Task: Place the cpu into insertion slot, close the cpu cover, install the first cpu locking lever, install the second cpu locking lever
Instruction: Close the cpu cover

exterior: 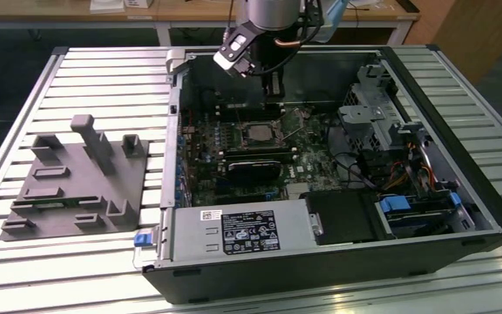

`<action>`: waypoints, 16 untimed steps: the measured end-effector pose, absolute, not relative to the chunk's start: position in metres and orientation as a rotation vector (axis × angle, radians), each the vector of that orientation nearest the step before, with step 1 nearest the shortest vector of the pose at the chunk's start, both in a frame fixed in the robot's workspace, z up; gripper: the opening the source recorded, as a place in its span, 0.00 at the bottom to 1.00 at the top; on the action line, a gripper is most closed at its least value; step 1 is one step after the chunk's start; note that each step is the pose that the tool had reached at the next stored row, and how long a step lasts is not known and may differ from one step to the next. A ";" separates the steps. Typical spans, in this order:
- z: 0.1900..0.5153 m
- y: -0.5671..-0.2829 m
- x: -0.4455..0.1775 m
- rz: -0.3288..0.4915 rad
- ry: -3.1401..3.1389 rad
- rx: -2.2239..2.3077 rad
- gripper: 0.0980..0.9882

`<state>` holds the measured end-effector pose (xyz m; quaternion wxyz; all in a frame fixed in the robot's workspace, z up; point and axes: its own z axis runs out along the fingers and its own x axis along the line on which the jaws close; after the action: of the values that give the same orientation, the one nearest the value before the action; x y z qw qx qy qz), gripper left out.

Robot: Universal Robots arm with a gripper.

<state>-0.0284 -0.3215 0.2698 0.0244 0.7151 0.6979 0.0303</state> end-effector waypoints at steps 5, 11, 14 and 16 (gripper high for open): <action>0.270 -0.321 -0.017 0.094 2.159 2.212 0.01; 0.270 -0.321 0.001 0.094 2.159 2.212 0.01; 0.270 -0.321 0.012 0.094 2.159 2.212 0.01; 0.270 -0.321 0.019 0.093 2.159 2.212 0.01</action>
<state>0.0189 -0.3215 0.2698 0.0243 0.7151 0.6979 0.0302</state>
